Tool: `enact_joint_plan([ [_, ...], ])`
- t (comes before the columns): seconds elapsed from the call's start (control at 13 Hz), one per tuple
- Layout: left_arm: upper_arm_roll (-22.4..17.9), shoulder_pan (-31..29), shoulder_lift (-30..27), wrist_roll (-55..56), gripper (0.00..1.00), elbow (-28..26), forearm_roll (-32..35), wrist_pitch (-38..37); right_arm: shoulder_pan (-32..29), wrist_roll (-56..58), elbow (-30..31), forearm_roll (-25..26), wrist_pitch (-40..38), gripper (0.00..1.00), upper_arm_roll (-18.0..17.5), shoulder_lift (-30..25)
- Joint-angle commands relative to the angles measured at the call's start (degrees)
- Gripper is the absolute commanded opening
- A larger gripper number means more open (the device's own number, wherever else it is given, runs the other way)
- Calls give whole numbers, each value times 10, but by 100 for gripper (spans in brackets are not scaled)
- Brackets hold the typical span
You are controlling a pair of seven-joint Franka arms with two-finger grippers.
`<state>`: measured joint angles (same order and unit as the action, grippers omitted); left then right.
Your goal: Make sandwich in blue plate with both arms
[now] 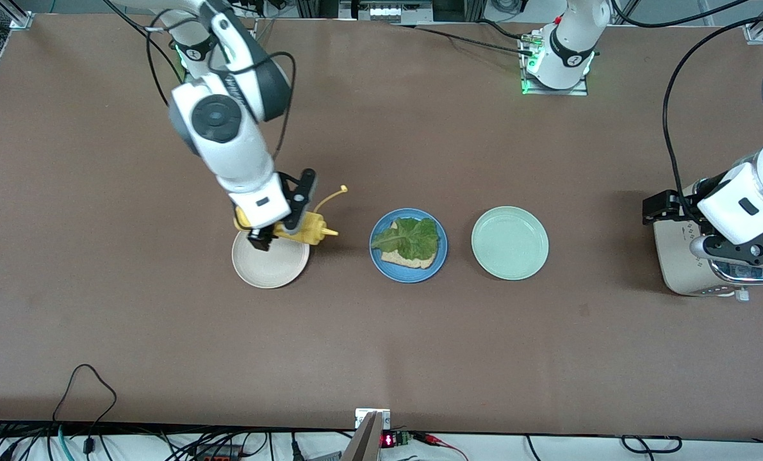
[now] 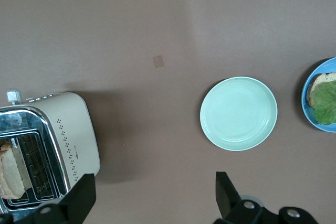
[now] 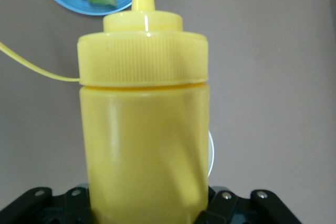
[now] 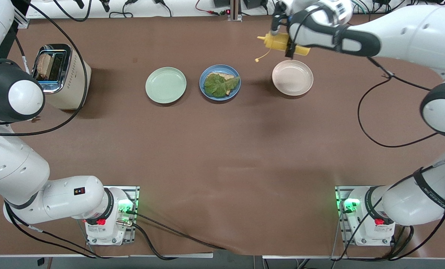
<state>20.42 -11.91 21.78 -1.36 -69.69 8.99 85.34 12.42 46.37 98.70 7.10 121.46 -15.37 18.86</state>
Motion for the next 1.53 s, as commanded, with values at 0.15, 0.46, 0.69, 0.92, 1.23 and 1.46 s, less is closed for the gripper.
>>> enact_joint_plan([
  [0.15,1,-22,-8,2,100,-4,4,-11,-140,199,21,-145,-64,0,-21,-58],
  [0.46,-4,-23,-8,5,100,-4,12,-46,-240,371,19,-272,-118,0,-20,-52],
  [0.69,-5,-61,-2,3,100,-14,15,-62,-304,529,20,-360,-154,0,-18,-31],
  [0.92,-4,-101,15,-5,100,-37,61,-60,-371,676,18,-418,-198,0,-6,3],
  [1.23,-4,-145,59,-63,100,-41,112,-46,-459,864,14,-458,-256,0,3,77],
  [1.46,-4,-186,68,-94,100,-90,136,63,-491,949,-10,-476,-304,0,23,144],
])
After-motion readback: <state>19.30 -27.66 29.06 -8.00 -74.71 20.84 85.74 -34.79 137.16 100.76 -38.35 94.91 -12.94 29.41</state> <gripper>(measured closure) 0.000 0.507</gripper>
